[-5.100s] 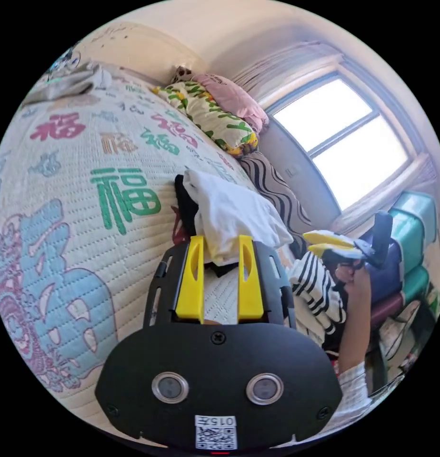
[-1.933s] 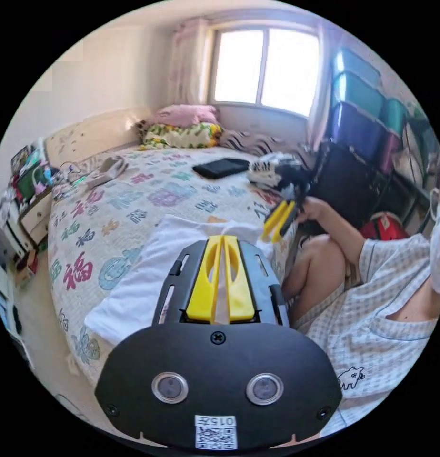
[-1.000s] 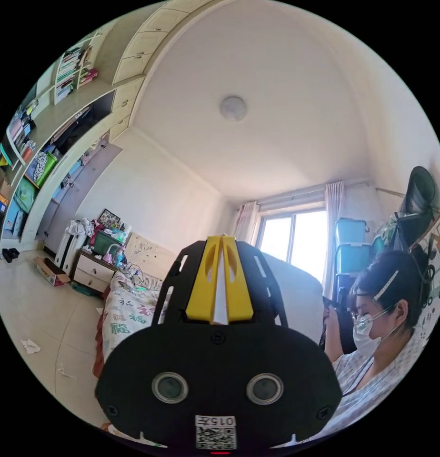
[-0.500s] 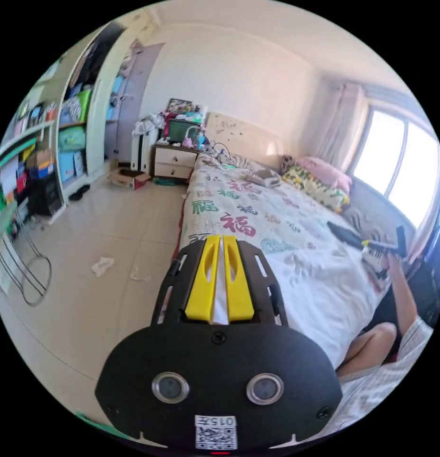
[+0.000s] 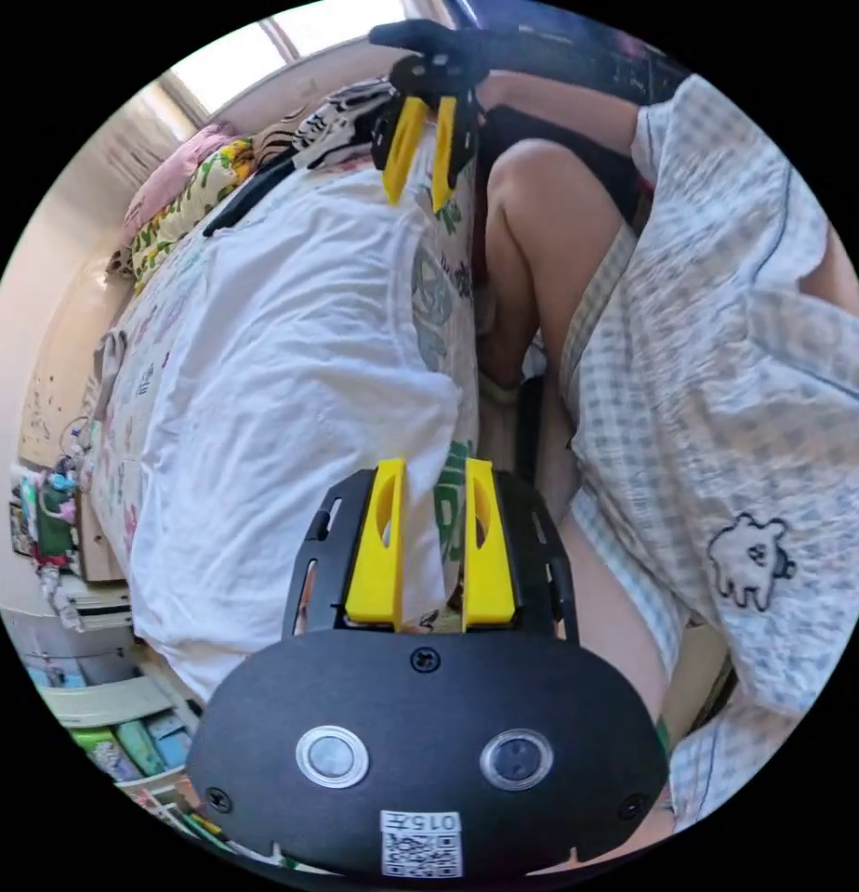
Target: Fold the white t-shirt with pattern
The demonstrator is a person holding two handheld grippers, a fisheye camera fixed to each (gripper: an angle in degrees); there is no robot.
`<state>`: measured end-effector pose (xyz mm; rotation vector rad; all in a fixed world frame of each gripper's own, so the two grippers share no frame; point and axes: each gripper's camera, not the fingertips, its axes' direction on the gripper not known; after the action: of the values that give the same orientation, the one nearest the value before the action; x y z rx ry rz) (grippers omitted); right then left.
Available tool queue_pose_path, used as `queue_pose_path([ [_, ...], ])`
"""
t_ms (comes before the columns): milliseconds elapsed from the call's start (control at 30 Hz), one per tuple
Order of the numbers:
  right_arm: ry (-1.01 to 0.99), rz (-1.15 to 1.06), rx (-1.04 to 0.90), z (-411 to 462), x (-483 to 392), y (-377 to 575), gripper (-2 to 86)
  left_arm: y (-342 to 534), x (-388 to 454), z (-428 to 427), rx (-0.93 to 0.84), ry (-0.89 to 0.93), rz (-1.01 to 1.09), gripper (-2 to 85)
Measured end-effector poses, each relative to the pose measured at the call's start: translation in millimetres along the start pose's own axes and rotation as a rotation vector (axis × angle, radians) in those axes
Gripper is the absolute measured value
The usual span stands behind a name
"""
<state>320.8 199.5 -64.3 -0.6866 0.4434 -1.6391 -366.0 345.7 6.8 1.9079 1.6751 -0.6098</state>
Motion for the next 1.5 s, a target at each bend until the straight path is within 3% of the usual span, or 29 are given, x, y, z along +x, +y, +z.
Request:
queue_pose_path([
  [100, 0.102, 0.013, 0.027, 7, -6, -2, 6.4, -14, 12, 10, -0.027, -0.135, 0.033, 4.9],
  [300, 0.088, 0.028, 0.055, -7, -5, 2, 0.4, -14, -3, -7, 0.004, -0.039, -0.081, 1.2],
  [467, 0.151, 0.154, 0.198, -59, 11, 14, -0.7, 16, -27, -76, 0.172, -0.054, -0.207, 0.7],
  [567, 0.197, 0.258, 0.354, -104, 40, 16, -0.8, 49, -62, -131, 0.292, -0.169, -0.306, 0.5],
  [700, 0.395, 0.318, 0.419, -147, 108, -27, -0.8, 74, -148, -179, 0.395, -0.333, -0.4, 0.5],
  [800, 0.511, 0.433, 0.434, -166, 198, -82, -0.7, 66, -247, -181, 0.363, -0.497, -0.482, 0.6],
  [867, 0.476, 0.584, 0.487, -170, 268, -111, -0.4, 66, -321, -171, 0.382, -0.589, -0.627, 0.7],
  [933, 0.295, 0.81, 0.537, -158, 338, -123, 0.4, 89, -403, -142, 0.424, -0.643, -0.912, 1.1],
  [1000, 0.235, 0.817, 0.559, -150, 345, -119, 1.5, 117, -423, -121, 0.46, -0.618, -1.056, 1.3],
  [1067, 0.13, 0.67, 0.556, -138, 324, -106, 3.7, 146, -411, -106, 0.551, -0.504, -0.995, 2.0],
  [1133, -0.054, 0.452, 0.455, -106, 270, -74, 6.4, 188, -372, -79, 0.488, -0.258, -0.869, 3.6],
  [1267, -0.168, 0.36, 0.283, -52, 170, -9, 7.7, 275, -261, -37, 0.364, -0.04, -0.831, 6.4],
  [1400, -0.128, 0.455, 0.058, -4, 95, 32, 10.4, 375, -150, 0, 0.193, 0.044, -1.053, 8.9],
  [1500, -0.081, 0.457, 0.079, 1, 71, 36, 13.1, 416, -114, 19, 0.246, 0.116, -1.164, 10.1],
])
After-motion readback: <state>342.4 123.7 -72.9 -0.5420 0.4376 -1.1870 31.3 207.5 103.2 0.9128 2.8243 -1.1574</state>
